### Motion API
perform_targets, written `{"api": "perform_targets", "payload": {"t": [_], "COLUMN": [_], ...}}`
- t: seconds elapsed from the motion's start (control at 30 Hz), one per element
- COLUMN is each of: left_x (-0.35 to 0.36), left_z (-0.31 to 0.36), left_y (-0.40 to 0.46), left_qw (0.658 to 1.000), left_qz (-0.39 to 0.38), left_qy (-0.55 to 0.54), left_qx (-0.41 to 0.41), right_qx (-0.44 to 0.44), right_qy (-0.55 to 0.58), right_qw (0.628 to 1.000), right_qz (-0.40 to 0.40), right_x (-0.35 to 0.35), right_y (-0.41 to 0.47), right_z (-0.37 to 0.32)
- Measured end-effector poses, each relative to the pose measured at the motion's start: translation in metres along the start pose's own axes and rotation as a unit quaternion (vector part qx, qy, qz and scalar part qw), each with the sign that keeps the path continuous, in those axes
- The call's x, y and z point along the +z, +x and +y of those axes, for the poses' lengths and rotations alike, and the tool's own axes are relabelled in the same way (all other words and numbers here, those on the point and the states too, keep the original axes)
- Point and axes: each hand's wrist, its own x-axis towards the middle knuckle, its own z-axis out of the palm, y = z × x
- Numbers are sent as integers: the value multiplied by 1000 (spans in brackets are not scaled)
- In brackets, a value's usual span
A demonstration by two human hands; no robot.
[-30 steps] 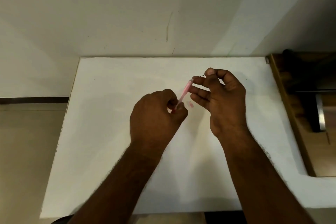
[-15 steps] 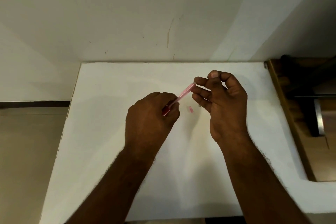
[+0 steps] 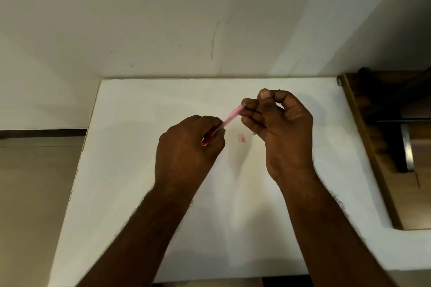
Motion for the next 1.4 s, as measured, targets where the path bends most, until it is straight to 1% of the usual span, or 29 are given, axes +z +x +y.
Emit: {"api": "perform_targets", "payload": {"t": [0.07, 0.2, 0.33, 0.43, 0.5, 0.57, 0.63, 0.7, 0.77, 0.83, 0.93, 0.97, 1.03, 1.17, 1.23, 1.33, 1.4], "left_x": [0, -3, -5, -7, -8, -8, -9, -11, -13, -15, -16, -16, -16, -15, -14, -13, -12], "left_z": [-1, 1, 1, -1, -4, -5, -7, -10, -13, -16, -17, -17, -17, -19, -20, -22, -22], "left_y": [0, 1, 3, 5, 5, 7, 8, 10, 12, 14, 14, 14, 14, 16, 16, 16, 16], "left_qw": [1000, 1000, 1000, 1000, 1000, 999, 999, 998, 997, 996, 995, 995, 996, 996, 996, 996, 997], "left_qz": [-2, 8, 7, 5, 7, 12, 19, 33, 47, 54, 54, 54, 50, 49, 46, 37, 29], "left_qy": [-12, 0, 1, -7, -17, -25, -23, -29, -38, -41, -43, -44, -42, -35, -35, -29, -23], "left_qx": [-5, 8, 9, 0, -12, -24, -31, -39, -49, -60, -66, -66, -66, -68, -71, -75, -73], "right_qx": [-11, -40, -30, -19, -20, -26, -41, -71, -94, -111, -150, -156, -137, -64, -59, -70, -67], "right_qy": [-13, -62, -112, -114, -149, -250, -373, -469, -524, -557, -591, -597, -606, -611, -621, -647, -647], "right_qw": [1000, 997, 991, 992, 988, 968, 927, 880, 846, 822, 793, 787, 782, 788, 781, 759, 760], "right_qz": [-3, -22, -65, -46, -16, 7, 1, -15, -35, -39, 6, 29, 56, 27, 18, 16, 13], "right_x": [0, -2, -4, -10, -17, -25, -28, -24, -19, -17, -20, -24, -33, -39, -35, -32, -32], "right_y": [0, 1, 3, 7, 12, 17, 18, 13, 9, 6, 9, 11, 15, 15, 14, 13, 13], "right_z": [1, 4, 8, 9, 13, 21, 32, 39, 47, 49, 42, 38, 30, 28, 31, 36, 37]}}
